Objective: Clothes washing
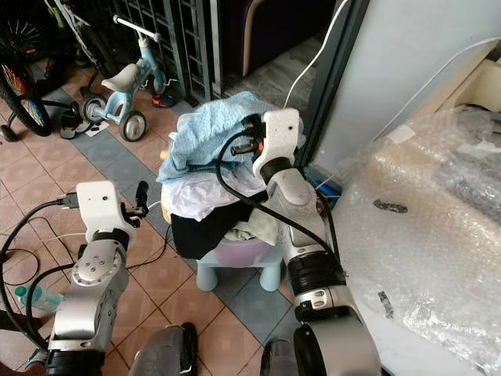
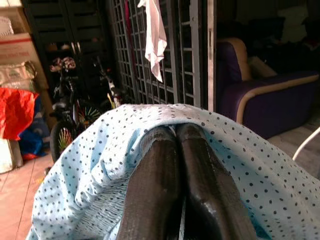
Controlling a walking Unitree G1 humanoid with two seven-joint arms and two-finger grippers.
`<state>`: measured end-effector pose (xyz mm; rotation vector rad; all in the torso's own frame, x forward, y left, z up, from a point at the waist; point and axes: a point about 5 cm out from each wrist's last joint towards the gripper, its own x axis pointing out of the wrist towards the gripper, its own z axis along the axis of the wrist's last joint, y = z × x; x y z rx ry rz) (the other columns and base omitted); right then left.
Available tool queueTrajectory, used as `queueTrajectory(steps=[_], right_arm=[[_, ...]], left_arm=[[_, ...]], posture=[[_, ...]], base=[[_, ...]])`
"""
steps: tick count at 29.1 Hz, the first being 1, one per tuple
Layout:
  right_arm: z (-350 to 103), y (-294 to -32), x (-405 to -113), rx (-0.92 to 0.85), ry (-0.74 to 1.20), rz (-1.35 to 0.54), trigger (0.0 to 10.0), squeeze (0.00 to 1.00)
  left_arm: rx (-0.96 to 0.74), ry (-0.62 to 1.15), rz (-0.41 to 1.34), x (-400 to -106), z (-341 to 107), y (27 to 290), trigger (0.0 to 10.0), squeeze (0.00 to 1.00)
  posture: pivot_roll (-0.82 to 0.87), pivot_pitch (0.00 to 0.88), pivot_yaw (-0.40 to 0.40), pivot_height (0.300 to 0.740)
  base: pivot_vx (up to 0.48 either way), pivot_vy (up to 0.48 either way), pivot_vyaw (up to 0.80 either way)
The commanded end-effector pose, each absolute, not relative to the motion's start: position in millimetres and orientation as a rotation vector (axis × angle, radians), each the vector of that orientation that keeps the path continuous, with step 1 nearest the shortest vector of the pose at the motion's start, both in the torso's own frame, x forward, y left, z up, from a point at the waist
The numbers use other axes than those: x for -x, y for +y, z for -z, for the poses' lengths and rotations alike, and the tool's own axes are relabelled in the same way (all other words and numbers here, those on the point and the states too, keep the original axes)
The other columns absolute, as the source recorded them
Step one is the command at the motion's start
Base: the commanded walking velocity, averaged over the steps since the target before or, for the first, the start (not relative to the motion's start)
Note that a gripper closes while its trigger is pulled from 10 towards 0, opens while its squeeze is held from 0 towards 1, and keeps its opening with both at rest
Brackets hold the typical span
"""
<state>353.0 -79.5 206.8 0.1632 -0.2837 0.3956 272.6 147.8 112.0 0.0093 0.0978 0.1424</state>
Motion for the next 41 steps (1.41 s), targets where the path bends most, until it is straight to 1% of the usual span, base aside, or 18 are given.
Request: queueTrajectory(steps=[1, 2, 6, 8, 10, 13, 16, 18, 19, 21, 25, 29, 30, 31, 32, 35, 37, 41], right_arm=[[-243, -80, -352, -0.204, -0.400, -0.416, 0.0, 0.00], [-260, -81, -352, -0.228, -0.442, -0.419, 0.0, 0.00], [-282, -84, -352, -0.244, -0.503, -0.421, 0.0, 0.00], [-307, -90, -351, -0.248, -0.573, -0.413, 0.0, 0.00], [-307, -90, -351, -0.248, -0.573, -0.413, 0.0, 0.00], [-348, -110, -349, -0.243, -0.682, -0.369, 0.0, 0.00], [-358, -120, -349, -0.233, -0.707, -0.345, 0.0, 0.00], [-331, -118, -354, -0.193, -0.618, -0.351, 0.0, 0.00], [-327, -116, -354, -0.188, -0.601, -0.356, 0.0, 0.00], [-303, -110, -351, -0.137, -0.537, -0.381, 0.0, 0.00], [-275, -99, -345, -0.133, -0.438, -0.438, 0.0, 0.00], [-244, -87, -336, -0.029, -0.349, -0.511, 0.0, 0.00], [-229, -83, -333, 0.018, -0.296, -0.528, 0.0, 0.00], [-229, -83, -333, 0.018, -0.296, -0.528, 0.0, 0.00], [-215, -79, -331, 0.043, -0.252, -0.542, 0.0, 0.00], [-201, -75, -328, 0.043, -0.190, -0.553, 0.0, 0.00], [-199, -74, -328, 0.043, -0.183, -0.558, 0.0, 0.00], [-179, -63, -319, 0.103, -0.111, -0.615, 0.0, 0.00]], left_arm=[[-0.019, 0.091, -0.134, -274, -112, 147, 10.0, 0.00], [-0.019, 0.089, -0.135, -275, -112, 146, 10.0, 0.00], [-0.021, 0.083, -0.135, -277, -113, 145, 10.0, 0.00], [-0.020, 0.073, -0.137, -279, -114, 144, 10.0, 0.00], [-0.020, 0.073, -0.137, -279, -114, 144, 10.0, 0.00], [-0.018, 0.053, -0.138, -285, -116, 141, 10.0, 0.00], [-0.015, 0.038, -0.138, -289, -118, 139, 10.0, 0.00], [-0.010, 0.033, -0.133, -290, -119, 136, 10.0, 0.00], [-0.010, 0.033, -0.131, -290, -119, 136, 10.0, 0.00], [-0.012, 0.038, -0.120, -288, -117, 134, 10.0, 0.00], [-0.012, 0.047, -0.115, -286, -115, 135, 10.0, 0.00], [-0.015, 0.059, -0.098, -284, -112, 136, 10.0, 0.00], [-0.016, 0.063, -0.088, -284, -111, 135, 10.0, 0.00], [-0.016, 0.063, -0.088, -284, -111, 135, 10.0, 0.00], [-0.017, 0.067, -0.076, -283, -111, 134, 10.0, 0.00], [-0.017, 0.068, -0.071, -283, -111, 134, 10.0, 0.00], [-0.017, 0.068, -0.070, -282, -111, 134, 10.0, 0.00], [-0.019, 0.074, -0.063, -281, -111, 134, 10.0, 0.00]], posture=[[0.04, 0.082, -0.009, 0.740], [0.03, 0.077, -0.008, 0.740], [0.03, 0.070, -0.007, 0.740], [0.03, 0.057, -0.006, 0.740], [0.03, 0.057, -0.006, 0.740], [0.01, 0.034, -0.005, 0.740], [0.01, 0.029, -0.006, 0.740], [0.01, 0.032, -0.008, 0.740], [0.01, 0.033, -0.009, 0.740], [0.02, 0.036, -0.010, 0.740], [0.02, 0.047, -0.010, 0.740], [0.02, 0.053, -0.007, 0.740], [0.03, 0.056, -0.004, 0.740], [0.03, 0.056, -0.004, 0.740], [0.03, 0.058, -0.003, 0.740], [0.03, 0.062, 0.001, 0.740], [0.03, 0.062, 0.001, 0.740], [0.04, 0.071, 0.006, 0.740]], base=[[0.000, 0.000, 0.00], [0.000, 0.000, 0.00], [0.000, 0.000, 0.00], [0.000, 0.000, 0.00], [0.000, 0.000, 0.00], [0.000, 0.000, 0.00], [0.000, 0.000, 0.00], [0.000, 0.000, 0.00], [0.000, 0.000, 0.00], [0.000, 0.000, 0.00], [0.000, 0.000, 0.00], [0.000, 0.000, 0.00], [0.000, 0.000, 0.00], [0.000, 0.000, 0.00], [0.000, 0.000, 0.00], [0.000, 0.000, 0.00], [0.000, 0.000, 0.00], [0.000, 0.000, 0.00]])
